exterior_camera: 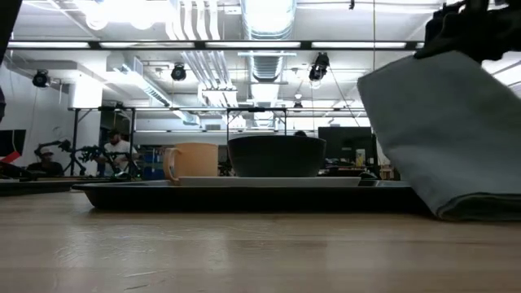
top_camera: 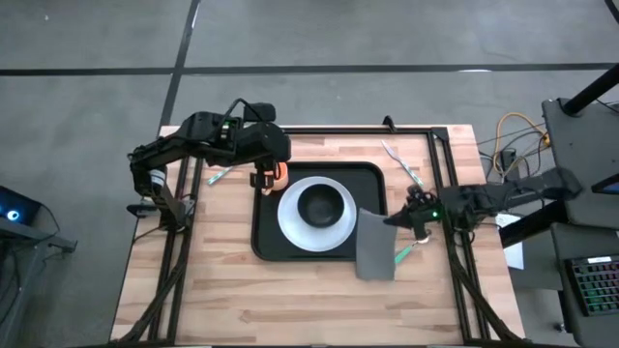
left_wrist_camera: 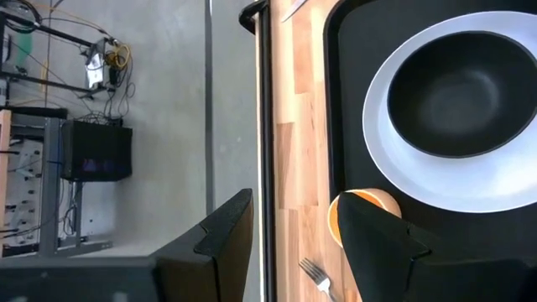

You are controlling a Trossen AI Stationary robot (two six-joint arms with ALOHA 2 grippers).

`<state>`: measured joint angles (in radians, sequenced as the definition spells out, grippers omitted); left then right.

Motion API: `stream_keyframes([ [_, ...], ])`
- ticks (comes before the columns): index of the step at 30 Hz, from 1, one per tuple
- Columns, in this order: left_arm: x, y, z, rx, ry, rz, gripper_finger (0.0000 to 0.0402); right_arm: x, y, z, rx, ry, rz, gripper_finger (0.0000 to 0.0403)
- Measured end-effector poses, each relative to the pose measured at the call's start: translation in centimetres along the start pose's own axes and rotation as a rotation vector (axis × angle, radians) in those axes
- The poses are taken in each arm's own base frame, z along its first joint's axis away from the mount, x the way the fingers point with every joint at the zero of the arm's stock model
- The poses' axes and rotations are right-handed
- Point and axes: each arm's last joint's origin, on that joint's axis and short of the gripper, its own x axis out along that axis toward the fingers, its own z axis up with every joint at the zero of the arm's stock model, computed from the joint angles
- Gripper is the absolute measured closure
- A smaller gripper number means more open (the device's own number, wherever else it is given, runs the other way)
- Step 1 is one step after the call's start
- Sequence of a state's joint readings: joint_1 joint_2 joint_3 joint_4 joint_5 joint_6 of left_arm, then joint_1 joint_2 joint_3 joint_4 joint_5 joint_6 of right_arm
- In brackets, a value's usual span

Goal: Set up tray
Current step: Put the table gray napkin to the right of the white plate on the black serving tray

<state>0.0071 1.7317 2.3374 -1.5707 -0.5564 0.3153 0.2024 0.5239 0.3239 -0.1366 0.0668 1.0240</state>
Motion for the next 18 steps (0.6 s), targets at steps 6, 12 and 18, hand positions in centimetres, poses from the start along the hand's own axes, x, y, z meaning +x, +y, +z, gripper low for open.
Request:
stream_keyframes([
  [6,0.2,-0.1,0.0,0.005,0.009,-0.002,0.0246,-0.2,-1.7,2.5,-0.055,-0.003,-0.121,0.0395],
  [12,0.5,-0.3,0.0,0.012,0.019,-0.006,0.0246,0.1,-4.2,4.6,-0.085,0.028,-0.223,0.0395],
  [18,0.8,-0.5,0.0,0.021,0.032,-0.010,0.0246,0.2,-6.9,6.5,-0.109,0.047,-0.312,0.0395],
])
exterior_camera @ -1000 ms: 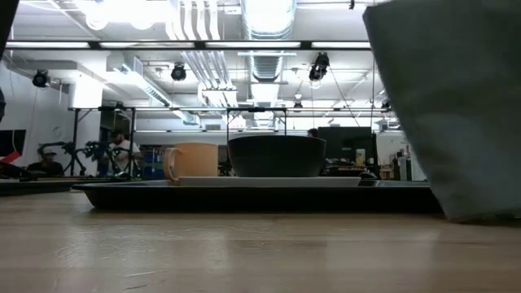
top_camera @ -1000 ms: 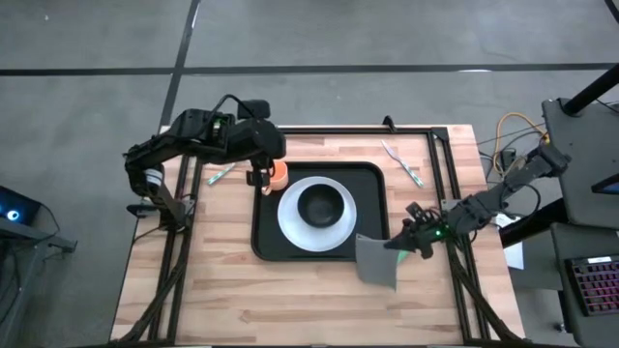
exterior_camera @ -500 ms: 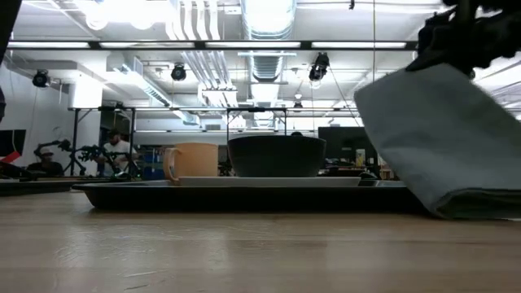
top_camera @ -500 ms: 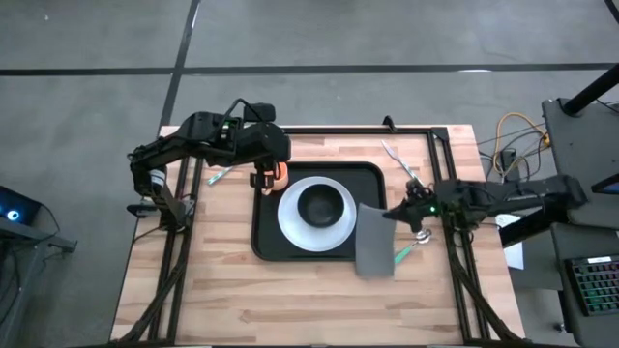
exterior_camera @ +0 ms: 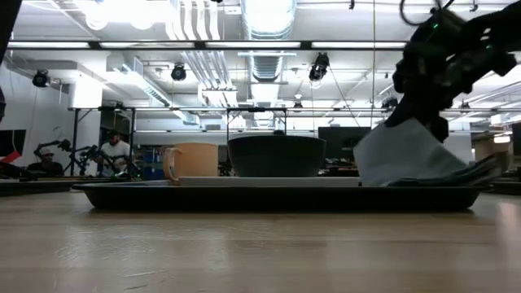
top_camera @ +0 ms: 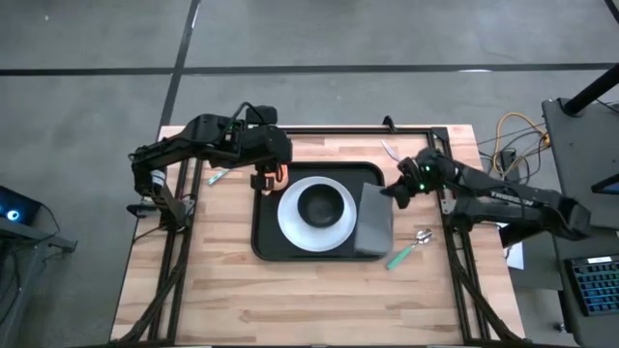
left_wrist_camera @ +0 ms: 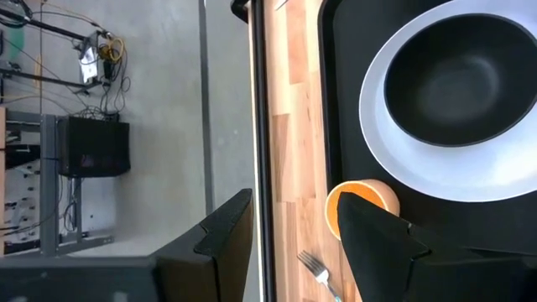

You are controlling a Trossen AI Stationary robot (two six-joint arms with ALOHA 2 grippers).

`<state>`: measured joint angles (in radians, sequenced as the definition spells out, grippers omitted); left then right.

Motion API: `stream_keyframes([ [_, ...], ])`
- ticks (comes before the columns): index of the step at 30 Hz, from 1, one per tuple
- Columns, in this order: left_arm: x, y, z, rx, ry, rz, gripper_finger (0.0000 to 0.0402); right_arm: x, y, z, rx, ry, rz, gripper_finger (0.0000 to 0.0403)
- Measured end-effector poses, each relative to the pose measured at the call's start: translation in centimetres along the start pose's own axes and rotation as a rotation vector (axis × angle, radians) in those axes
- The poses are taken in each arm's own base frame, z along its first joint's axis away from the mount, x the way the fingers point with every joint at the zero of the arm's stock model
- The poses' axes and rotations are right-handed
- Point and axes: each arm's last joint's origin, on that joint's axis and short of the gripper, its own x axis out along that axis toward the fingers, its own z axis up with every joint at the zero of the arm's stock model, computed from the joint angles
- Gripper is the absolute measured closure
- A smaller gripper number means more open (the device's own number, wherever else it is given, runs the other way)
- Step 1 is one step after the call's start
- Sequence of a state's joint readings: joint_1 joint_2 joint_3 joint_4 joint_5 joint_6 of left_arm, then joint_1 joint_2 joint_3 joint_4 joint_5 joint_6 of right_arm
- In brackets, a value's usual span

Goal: Set up tray
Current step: Put the table gray napkin to the right of the white plate on the black serving tray

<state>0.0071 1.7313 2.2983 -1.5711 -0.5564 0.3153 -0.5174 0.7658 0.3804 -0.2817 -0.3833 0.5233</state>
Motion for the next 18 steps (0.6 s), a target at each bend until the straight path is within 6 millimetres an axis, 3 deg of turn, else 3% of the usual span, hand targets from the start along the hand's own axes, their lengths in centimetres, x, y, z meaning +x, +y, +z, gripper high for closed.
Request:
stream_keyframes([
  [7,0.0,0.0,0.0,0.001,0.001,0.000,0.0246,0.8,-2.3,2.0,-0.023,0.022,-0.087,0.0395],
  [18,0.1,0.0,0.0,0.002,0.003,0.000,0.0246,4.9,-3.6,4.3,-0.053,0.107,-0.025,0.0395],
])
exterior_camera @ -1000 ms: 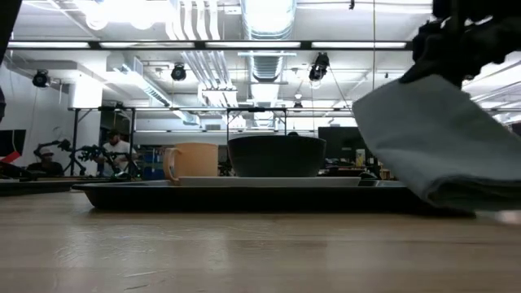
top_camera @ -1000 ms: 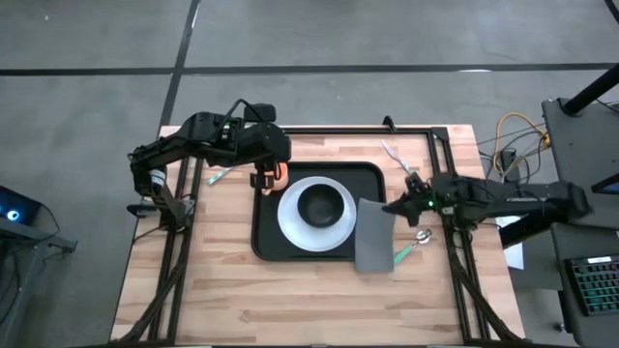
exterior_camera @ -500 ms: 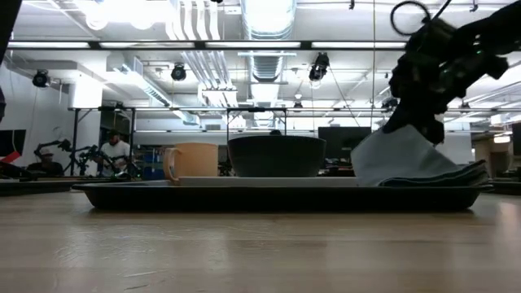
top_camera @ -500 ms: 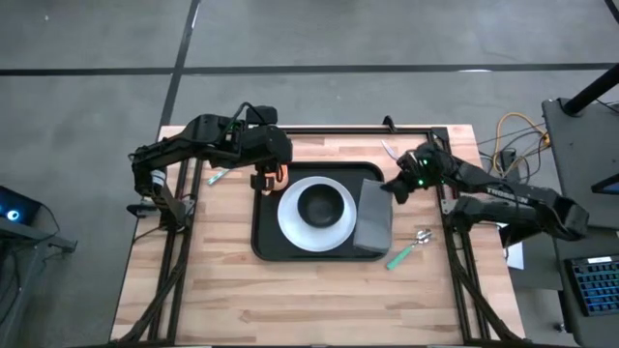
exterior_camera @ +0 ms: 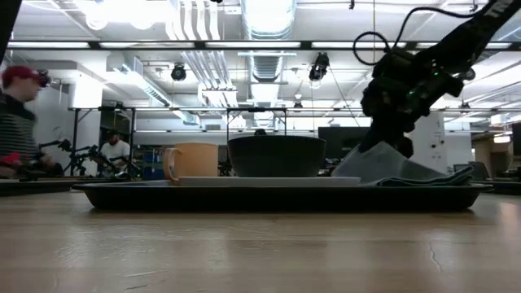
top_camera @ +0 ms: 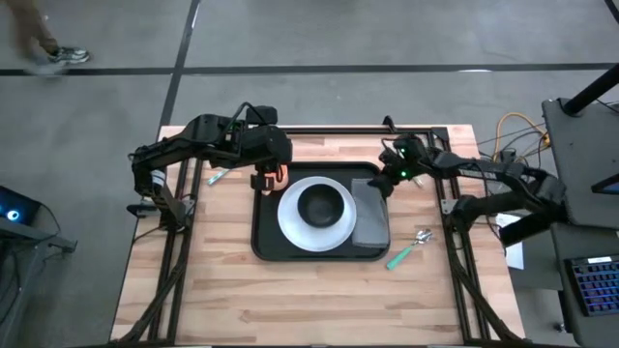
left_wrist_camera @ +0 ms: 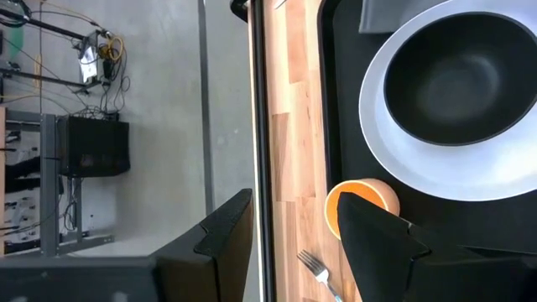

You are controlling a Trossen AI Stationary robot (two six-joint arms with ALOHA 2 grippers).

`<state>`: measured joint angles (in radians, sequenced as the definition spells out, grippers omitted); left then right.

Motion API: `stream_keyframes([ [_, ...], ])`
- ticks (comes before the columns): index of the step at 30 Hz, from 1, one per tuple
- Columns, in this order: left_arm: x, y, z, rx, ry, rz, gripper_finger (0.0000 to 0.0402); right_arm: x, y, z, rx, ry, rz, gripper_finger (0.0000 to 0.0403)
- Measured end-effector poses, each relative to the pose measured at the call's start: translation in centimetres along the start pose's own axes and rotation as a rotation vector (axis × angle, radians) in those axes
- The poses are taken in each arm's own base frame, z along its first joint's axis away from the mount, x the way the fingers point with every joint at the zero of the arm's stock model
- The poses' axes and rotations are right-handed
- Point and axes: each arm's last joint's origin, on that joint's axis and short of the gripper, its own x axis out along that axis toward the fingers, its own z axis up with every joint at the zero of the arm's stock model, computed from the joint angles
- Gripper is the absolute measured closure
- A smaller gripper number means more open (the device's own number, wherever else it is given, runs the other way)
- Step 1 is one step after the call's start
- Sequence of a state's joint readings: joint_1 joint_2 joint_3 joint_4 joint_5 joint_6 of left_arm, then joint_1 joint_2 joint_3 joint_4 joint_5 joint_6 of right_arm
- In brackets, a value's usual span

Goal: Set up tray
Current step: Put the table gray napkin to the right of the white plate on the black serving tray

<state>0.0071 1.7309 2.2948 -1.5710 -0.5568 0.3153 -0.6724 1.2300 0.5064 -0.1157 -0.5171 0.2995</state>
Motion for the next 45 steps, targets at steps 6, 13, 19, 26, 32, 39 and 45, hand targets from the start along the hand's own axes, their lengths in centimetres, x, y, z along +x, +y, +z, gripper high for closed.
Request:
stream_keyframes([
  [6,0.0,0.0,0.0,0.000,0.000,0.000,0.0246,0.7,0.0,1.8,-0.042,-0.006,-0.019,0.0395],
  [13,0.0,0.0,0.0,0.001,0.001,0.000,0.0246,0.1,0.1,1.7,-0.045,-0.007,-0.041,0.0395],
  [19,0.0,0.0,0.0,0.001,0.001,-0.001,0.0246,-0.2,-0.7,-0.3,-0.044,0.038,-0.126,0.0394],
  [26,0.0,0.0,0.0,0.000,0.000,-0.003,0.0246,-2.3,0.8,0.8,-0.162,-0.037,-0.115,0.0362],
  [32,0.1,-0.1,0.0,-0.012,0.003,-0.006,0.0246,-4.7,2.3,1.8,-0.216,-0.093,-0.193,0.0292],
  [39,0.2,-0.2,0.0,-0.008,0.009,-0.007,0.0246,-5.5,3.3,0.8,-0.102,-0.086,-0.167,0.0231],
  [45,0.2,-0.2,0.0,-0.017,0.008,-0.007,0.0246,-2.9,4.5,-3.4,-0.059,0.059,-0.176,0.0266],
])
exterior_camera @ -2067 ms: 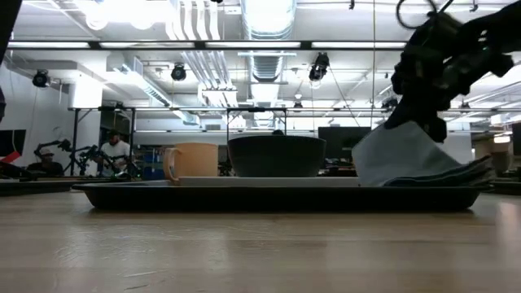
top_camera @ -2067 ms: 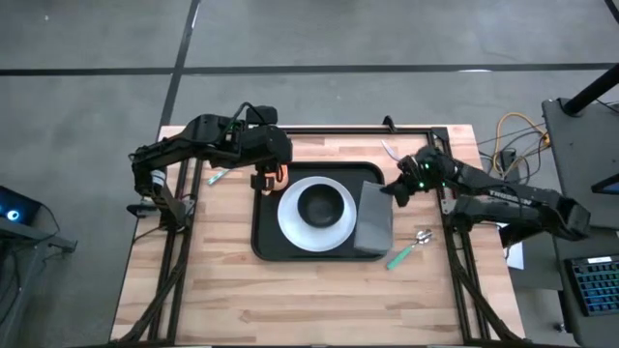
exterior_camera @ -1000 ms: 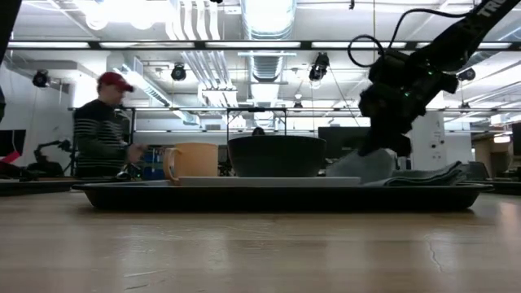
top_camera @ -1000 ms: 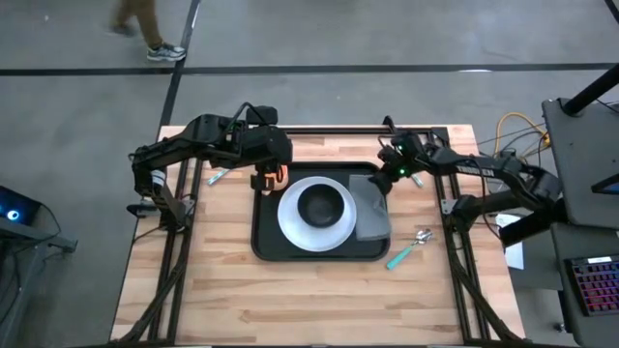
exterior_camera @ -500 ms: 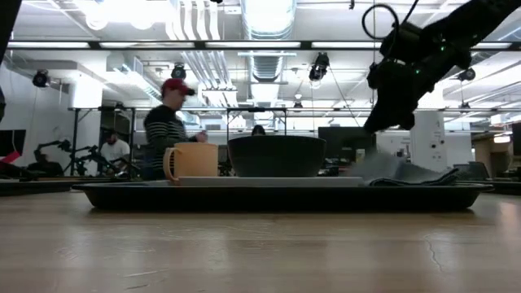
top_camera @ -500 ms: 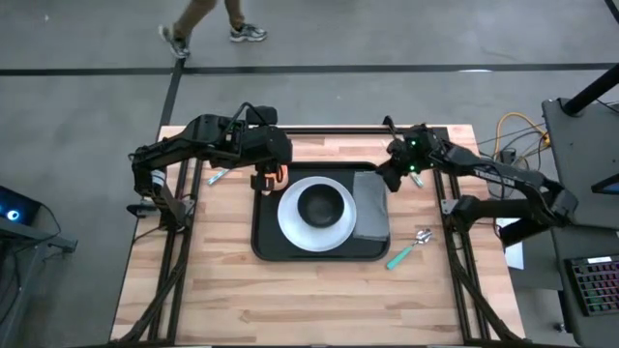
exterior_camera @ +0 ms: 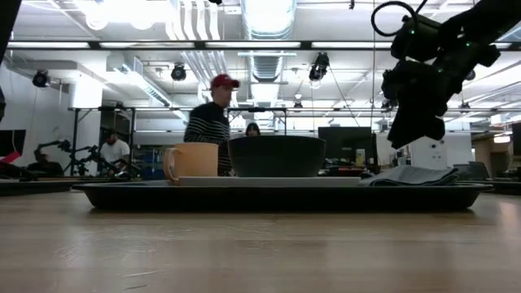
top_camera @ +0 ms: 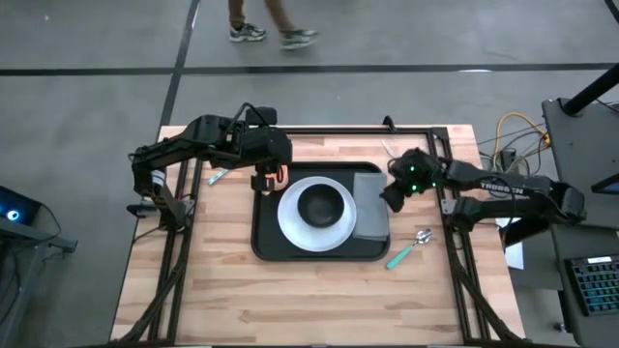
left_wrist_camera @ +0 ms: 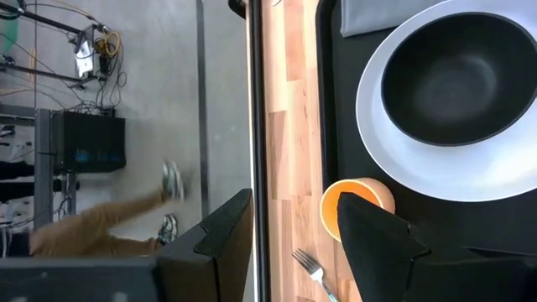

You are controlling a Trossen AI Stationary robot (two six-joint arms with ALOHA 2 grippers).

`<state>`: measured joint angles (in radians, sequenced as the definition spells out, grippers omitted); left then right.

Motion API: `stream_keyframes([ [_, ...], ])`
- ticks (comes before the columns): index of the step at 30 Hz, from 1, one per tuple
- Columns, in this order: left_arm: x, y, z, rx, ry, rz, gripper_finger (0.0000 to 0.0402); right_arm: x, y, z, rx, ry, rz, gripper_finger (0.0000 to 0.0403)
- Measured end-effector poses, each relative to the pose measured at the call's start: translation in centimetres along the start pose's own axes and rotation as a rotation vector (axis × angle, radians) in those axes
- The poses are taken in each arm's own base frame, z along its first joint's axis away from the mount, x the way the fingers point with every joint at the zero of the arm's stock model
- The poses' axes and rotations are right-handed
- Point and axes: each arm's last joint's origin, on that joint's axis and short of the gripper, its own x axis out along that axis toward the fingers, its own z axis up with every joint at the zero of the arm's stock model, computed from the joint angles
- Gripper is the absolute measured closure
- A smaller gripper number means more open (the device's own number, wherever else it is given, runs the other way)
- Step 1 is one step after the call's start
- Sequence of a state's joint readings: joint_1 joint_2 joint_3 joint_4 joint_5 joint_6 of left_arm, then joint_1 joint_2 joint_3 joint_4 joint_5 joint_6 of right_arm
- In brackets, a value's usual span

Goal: Set up tray
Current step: Put the table gray napkin to the right of the white plate on the black serving tray

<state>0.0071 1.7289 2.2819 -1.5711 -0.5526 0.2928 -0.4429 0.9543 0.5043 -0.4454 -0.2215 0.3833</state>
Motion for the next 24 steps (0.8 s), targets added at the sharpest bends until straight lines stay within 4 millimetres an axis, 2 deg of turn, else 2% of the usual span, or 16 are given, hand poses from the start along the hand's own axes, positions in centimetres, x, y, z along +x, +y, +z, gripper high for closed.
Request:
stream_keyframes([
  [7,-0.1,0.1,-0.1,-0.002,-0.003,0.001,0.0246,1.5,3.2,-2.0,-0.095,0.077,0.001,0.0382],
  [10,-0.1,0.1,-0.1,-0.002,-0.003,0.001,0.0246,2.1,4.5,-2.0,-0.134,0.105,0.000,0.0391],
  [16,-0.1,0.1,-0.1,-0.003,-0.003,0.002,0.0246,3.9,5.5,-1.5,-0.159,0.148,-0.013,0.0394],
  [24,-0.2,0.1,-0.1,-0.019,-0.004,0.002,0.0246,6.8,6.9,-2.1,-0.187,0.205,0.011,0.0395],
])
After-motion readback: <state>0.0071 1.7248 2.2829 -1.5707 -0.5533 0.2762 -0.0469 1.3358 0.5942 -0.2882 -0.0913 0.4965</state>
